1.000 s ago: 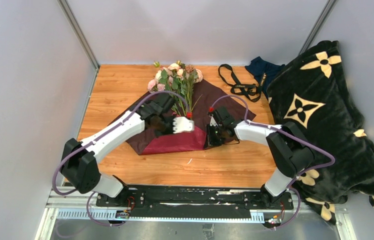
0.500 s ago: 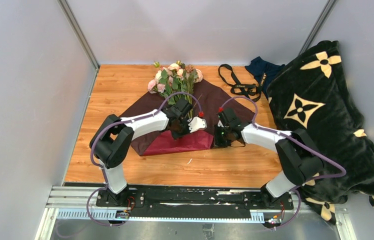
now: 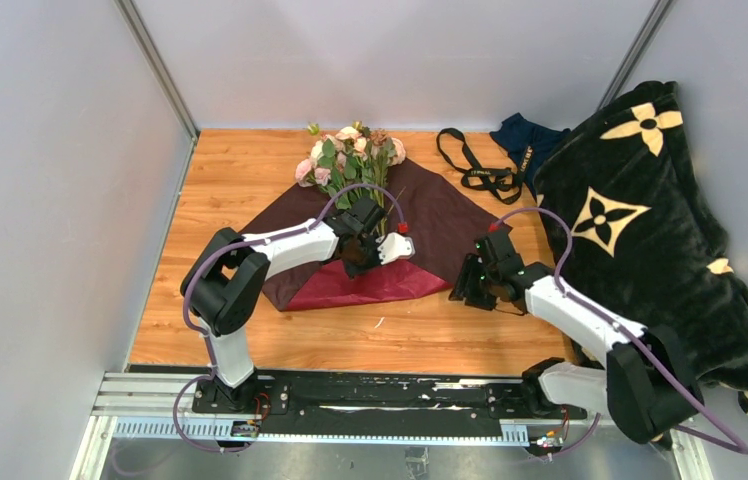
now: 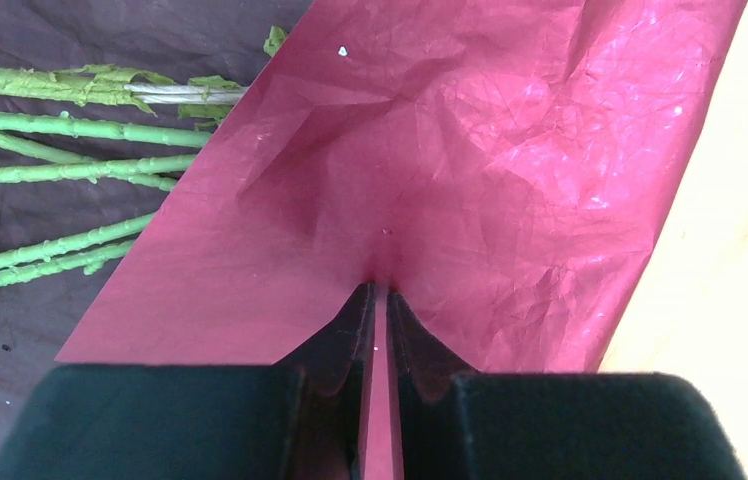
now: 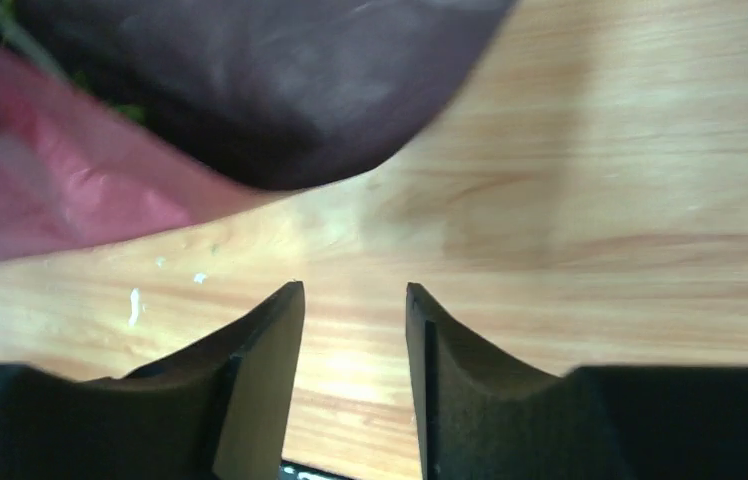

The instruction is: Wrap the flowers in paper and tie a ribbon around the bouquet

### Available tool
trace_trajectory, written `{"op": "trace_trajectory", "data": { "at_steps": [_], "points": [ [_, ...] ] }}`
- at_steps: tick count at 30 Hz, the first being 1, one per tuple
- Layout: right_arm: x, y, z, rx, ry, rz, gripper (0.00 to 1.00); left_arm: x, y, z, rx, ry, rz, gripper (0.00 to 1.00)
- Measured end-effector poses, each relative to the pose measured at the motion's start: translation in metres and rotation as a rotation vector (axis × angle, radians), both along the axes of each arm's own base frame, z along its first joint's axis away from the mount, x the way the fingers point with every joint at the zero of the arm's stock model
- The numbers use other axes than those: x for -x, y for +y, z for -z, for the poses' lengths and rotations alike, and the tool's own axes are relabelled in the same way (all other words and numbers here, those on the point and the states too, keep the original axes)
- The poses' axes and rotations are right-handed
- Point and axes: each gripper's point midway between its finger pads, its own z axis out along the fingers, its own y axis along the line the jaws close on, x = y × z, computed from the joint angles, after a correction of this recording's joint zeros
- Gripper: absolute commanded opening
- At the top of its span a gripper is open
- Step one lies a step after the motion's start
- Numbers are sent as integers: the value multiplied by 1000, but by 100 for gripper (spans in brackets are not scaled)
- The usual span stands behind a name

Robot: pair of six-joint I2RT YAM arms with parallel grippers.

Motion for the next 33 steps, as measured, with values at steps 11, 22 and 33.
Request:
{"op": "trace_trajectory", "data": {
  "at_steps": [11, 22, 33],
  "points": [
    [-6, 34, 11, -34, 25, 69, 62, 0, -6, 0, 28, 6, -13, 15],
    [-42, 50, 13, -62, -16, 137, 23, -1, -6, 0, 30, 3, -14, 16],
    [-44, 37, 7, 152, -107, 61, 0, -27, -13, -5, 43, -11, -96, 26]
  ]
}}
